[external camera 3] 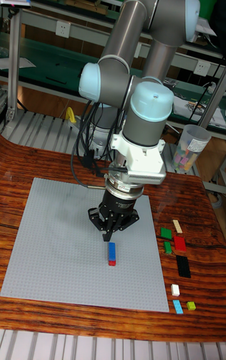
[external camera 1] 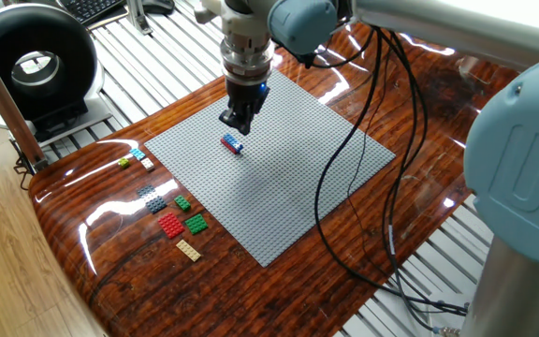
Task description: Build with small Lego blocks
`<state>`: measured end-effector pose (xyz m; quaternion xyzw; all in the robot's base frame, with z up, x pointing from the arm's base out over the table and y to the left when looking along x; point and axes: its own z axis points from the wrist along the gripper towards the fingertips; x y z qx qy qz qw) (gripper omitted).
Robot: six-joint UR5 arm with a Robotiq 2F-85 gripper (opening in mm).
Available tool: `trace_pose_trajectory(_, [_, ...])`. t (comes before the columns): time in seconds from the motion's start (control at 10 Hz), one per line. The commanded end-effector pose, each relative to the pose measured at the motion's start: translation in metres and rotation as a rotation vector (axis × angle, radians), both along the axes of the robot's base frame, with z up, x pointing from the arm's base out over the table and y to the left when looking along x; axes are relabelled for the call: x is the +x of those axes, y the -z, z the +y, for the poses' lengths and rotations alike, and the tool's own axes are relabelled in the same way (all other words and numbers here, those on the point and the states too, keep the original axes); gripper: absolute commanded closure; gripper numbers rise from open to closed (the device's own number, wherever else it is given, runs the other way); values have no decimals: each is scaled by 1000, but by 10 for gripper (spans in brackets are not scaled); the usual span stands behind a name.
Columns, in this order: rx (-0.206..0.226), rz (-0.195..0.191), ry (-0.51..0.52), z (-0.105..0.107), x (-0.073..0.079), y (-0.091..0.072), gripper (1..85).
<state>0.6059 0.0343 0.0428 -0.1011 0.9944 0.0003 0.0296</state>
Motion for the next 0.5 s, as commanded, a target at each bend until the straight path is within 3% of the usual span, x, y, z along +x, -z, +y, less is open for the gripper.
trace_pose_trajectory(0.0, [-7, 20, -15, -3, -5, -1, 843])
trace_pose_trajectory(0.1, [-3, 15, -6, -2, -4, -1, 843])
trace_pose_trajectory(0.4, [35, 8, 17, 7, -23, 2, 843])
